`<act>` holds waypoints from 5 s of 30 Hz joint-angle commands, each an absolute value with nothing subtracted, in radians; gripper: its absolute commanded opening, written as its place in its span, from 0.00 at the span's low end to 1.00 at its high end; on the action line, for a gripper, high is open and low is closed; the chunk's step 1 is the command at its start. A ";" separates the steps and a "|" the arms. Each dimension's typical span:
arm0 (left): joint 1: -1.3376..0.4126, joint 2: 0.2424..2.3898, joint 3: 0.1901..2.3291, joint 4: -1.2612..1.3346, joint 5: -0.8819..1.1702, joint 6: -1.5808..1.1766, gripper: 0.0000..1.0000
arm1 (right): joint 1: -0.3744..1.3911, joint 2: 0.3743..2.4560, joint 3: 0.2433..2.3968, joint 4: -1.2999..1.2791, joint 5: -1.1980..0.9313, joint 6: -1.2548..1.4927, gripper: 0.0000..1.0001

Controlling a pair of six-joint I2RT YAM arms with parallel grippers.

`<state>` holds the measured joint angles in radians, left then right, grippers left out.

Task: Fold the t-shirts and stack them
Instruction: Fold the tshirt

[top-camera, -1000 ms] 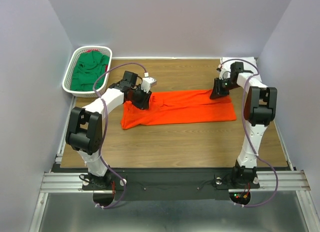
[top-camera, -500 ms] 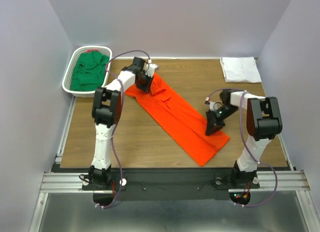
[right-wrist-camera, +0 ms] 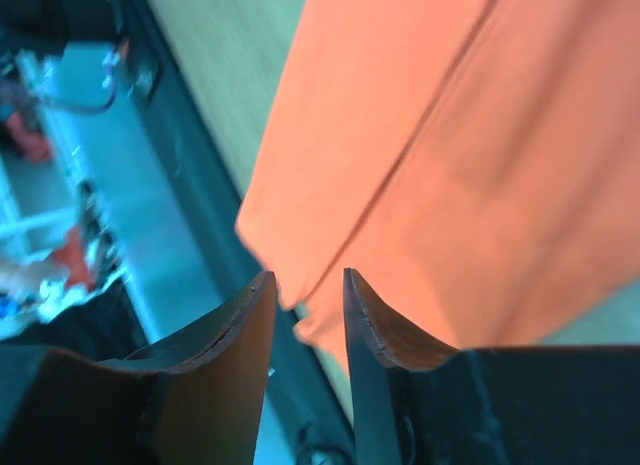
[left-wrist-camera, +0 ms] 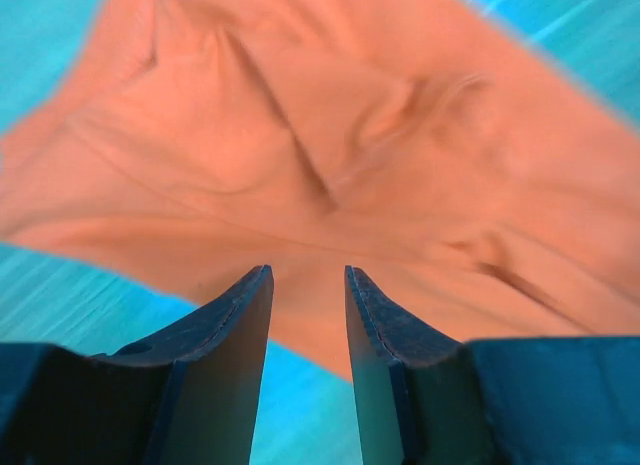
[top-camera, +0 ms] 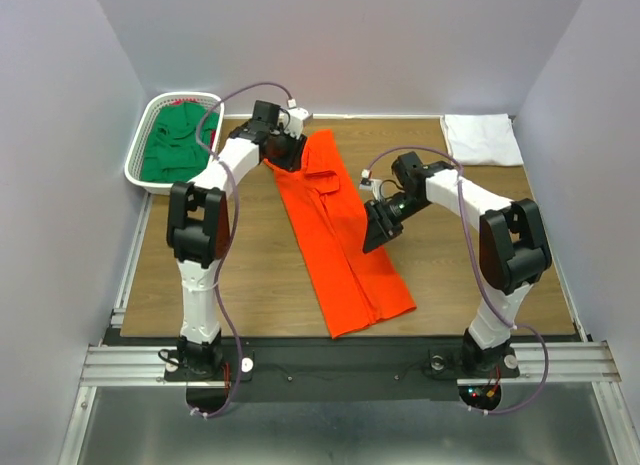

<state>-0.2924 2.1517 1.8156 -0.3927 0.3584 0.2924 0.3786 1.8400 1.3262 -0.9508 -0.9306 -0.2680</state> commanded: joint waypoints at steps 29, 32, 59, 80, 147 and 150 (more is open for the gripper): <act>-0.322 2.286 1.951 -0.537 0.523 0.272 0.32 | 0.490 1.816 1.307 -0.508 -0.793 0.043 0.30; -0.305 2.163 1.866 -0.457 0.566 0.281 0.45 | 0.427 1.831 1.438 -0.506 -0.779 0.051 0.32; -0.275 2.293 1.715 -0.336 0.634 0.206 0.33 | 0.299 2.419 1.945 -0.414 -0.330 0.172 0.26; -0.236 1.768 1.528 -0.284 0.667 0.466 0.58 | 0.273 1.987 1.901 -0.498 -0.706 -0.075 0.76; -0.618 1.143 0.836 -0.483 0.551 0.940 0.00 | 0.701 1.460 1.123 -0.675 -0.216 -0.469 0.00; -0.574 1.216 0.909 -0.456 0.531 0.954 0.00 | 0.661 1.537 1.216 -0.673 -0.204 -0.529 0.01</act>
